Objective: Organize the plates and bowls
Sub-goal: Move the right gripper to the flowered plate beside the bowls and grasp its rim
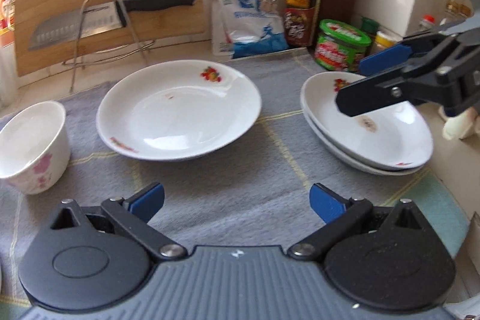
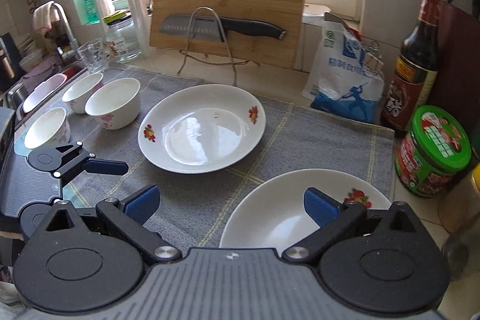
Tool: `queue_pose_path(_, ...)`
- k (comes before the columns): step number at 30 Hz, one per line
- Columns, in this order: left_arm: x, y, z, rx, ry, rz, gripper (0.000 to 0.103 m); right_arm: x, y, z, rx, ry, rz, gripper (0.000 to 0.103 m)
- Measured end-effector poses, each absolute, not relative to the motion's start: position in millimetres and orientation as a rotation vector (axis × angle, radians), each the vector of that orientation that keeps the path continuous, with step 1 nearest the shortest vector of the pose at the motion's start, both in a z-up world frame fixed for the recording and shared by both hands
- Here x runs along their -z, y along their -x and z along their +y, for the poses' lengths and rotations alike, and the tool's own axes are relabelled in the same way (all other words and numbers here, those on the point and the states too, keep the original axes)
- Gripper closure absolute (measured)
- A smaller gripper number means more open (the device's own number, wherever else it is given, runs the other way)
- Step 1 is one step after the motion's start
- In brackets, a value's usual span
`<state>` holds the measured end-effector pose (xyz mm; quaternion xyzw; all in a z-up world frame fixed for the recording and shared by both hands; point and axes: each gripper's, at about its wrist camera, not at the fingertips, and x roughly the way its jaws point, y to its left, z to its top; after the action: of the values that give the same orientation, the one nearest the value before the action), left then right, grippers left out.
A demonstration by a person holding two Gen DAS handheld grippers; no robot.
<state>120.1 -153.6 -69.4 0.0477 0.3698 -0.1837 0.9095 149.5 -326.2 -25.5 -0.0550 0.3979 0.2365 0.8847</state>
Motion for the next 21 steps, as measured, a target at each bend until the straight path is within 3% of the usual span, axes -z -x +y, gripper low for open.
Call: queue_pose_path(21,104.6,-161.5,-134.5,0.299,-0.117,0.782,0.0,37.1,-192.6,-297.9,-0.564,0.123,0.89,0.0)
